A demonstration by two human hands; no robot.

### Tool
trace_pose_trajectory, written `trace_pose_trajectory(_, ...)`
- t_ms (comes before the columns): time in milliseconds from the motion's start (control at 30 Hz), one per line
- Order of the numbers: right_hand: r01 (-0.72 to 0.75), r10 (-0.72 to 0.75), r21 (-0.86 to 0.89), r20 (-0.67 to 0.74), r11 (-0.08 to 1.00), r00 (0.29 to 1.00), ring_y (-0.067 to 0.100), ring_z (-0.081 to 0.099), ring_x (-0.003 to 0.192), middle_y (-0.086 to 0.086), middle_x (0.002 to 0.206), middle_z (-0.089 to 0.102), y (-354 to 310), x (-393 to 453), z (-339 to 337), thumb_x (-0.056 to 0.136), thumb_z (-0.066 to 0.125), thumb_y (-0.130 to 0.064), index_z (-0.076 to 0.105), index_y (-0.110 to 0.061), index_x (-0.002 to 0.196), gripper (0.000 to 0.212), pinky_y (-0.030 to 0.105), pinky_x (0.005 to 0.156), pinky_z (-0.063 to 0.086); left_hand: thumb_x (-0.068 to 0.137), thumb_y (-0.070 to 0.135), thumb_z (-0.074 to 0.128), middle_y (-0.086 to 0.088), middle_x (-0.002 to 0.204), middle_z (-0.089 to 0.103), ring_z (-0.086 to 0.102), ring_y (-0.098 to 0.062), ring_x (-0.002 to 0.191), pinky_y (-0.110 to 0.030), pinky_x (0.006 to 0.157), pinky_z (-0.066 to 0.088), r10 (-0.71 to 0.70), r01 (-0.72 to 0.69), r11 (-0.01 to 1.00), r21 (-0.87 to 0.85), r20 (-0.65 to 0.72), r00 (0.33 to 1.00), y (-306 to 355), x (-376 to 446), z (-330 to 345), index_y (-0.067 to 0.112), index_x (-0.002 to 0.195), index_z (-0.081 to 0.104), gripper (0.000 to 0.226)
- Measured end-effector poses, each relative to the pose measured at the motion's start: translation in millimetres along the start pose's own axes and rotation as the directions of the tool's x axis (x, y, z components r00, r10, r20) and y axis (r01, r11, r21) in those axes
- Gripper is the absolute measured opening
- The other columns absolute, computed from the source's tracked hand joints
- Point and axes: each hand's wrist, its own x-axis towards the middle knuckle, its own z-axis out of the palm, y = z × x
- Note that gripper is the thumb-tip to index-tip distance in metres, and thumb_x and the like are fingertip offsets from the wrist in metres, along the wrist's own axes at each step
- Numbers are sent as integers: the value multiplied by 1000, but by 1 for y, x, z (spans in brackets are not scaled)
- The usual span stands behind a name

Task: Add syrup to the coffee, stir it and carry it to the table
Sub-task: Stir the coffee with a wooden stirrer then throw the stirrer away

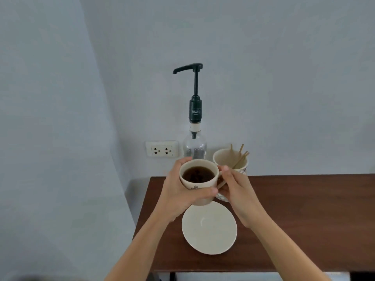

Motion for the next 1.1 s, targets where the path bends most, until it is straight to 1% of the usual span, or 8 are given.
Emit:
trace_pose_trajectory(100, -48, 47, -31, -55, 998, 997, 23, 71, 105, 8, 103, 78, 27, -20, -10, 108, 35, -21, 75, -17, 105, 40, 36, 91, 57, 51, 23, 100, 8, 115, 70, 65, -7, 111, -35, 98, 54, -19, 18, 1000, 15, 37, 999, -28, -22, 14, 24, 128, 51, 91)
trace_pose_trajectory(267, -90, 82, -69, -111, 994, 990, 26, 70, 102, 9, 100, 78, 63, -36, -21, 108, 35, -15, 75, -13, 104, 41, 41, 93, 55, 59, 15, 97, 7, 122, 65, 61, -9, 119, -22, 96, 50, -29, 28, 1000, 14, 104, 994, -61, -44, 30, 22, 132, 46, 89)
trace_pose_trajectory(467, -126, 107, -134, -138, 983, 985, 26, 69, 95, 5, 97, 78, 83, -39, -23, 107, 35, -15, 76, -17, 102, 42, 42, 88, 53, 58, 25, 97, 16, 126, 62, 57, -7, 123, -25, 101, 48, -38, 33, 999, 38, 137, 990, -85, -49, 39, 27, 134, 43, 94)
trace_pose_trajectory(633, -143, 123, -138, -145, 980, 982, 22, 70, 96, 4, 99, 78, 90, -37, -25, 107, 34, -12, 76, -19, 102, 43, 37, 87, 53, 55, 30, 98, 24, 125, 60, 56, -3, 123, -13, 97, 45, -42, 33, 997, 71, 134, 990, -90, -48, 41, 35, 131, 43, 94)
trace_pose_trajectory(700, -142, 124, -130, -135, 981, 983, 22, 70, 97, 3, 99, 78, 93, -37, -26, 106, 34, -11, 77, -18, 102, 43, 39, 88, 53, 54, 33, 98, 24, 126, 60, 56, -2, 123, -19, 100, 46, -35, 24, 996, 82, 132, 991, -91, -47, 42, 38, 131, 42, 95)
trace_pose_trajectory(767, -147, 128, -121, -147, 982, 981, 22, 70, 98, 3, 99, 78, 95, -36, -28, 106, 35, -11, 77, -18, 101, 43, 39, 89, 53, 52, 45, 96, 22, 128, 59, 54, -3, 125, -38, 108, 45, -19, 5, 994, 110, 135, 991, -91, -46, 43, 45, 130, 42, 95)
trace_pose_trajectory(933, -143, 117, -153, -169, 978, 979, 17, 70, 98, 0, 99, 78, 90, -33, -34, 105, 39, -11, 77, -20, 100, 39, 37, 88, 53, 47, 64, 89, 31, 130, 54, 43, 13, 127, -59, 117, 25, -26, 0, 976, 216, 117, 993, -86, -42, 44, 73, 119, 31, 92)
trace_pose_trajectory(1100, -92, -67, -258, -545, 962, 836, 17, 71, 92, -3, 91, 77, 59, 9, -57, 92, 56, -35, 70, -25, 90, 17, 49, 87, 57, 53, 61, 83, 29, 142, 44, 32, 4, 140, -55, 124, -3, -49, 23, 957, 288, 84, 995, -82, -53, 45, 80, 116, 25, 88)
